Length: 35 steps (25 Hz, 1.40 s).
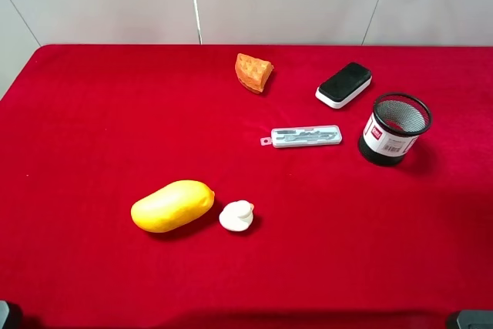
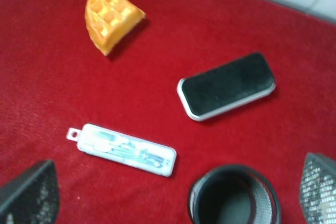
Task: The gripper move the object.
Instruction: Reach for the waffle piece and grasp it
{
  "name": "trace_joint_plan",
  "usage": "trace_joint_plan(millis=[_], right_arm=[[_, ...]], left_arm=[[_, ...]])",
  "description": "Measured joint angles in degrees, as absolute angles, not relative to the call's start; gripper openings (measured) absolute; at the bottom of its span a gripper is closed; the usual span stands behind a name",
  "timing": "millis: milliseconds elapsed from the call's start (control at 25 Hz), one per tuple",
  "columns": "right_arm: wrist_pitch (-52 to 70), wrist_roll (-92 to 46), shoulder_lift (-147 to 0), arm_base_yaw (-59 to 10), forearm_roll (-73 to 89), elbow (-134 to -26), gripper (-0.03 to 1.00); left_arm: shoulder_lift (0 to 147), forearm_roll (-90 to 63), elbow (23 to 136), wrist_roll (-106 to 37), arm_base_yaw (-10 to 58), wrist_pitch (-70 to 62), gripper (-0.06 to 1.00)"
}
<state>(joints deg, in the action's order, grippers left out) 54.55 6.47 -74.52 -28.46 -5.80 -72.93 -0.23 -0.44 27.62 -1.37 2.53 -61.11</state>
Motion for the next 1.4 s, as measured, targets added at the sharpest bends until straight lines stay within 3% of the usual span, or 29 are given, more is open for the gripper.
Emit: trace_joint_plan(millis=[480,960,1400], right_arm=[[56.7,3.2,-91.9,-34.1,-6.7,-90.0,0.69],[59.8,-6.7,-110.7,-34.4,-3.8,-110.6,0.69],[53.1,-13.7,-121.0,-34.2,-3.2,-114.9,0.69]], left_arm=[[-0.2,-0.4,27.6,-1.4,2.5,-61.1,0.98],[-0.2,-0.4,27.6,-1.4,2.5,-61.1,0.98],[-0.2,-0.4,27.6,-1.4,2.5,-61.1,0.98]])
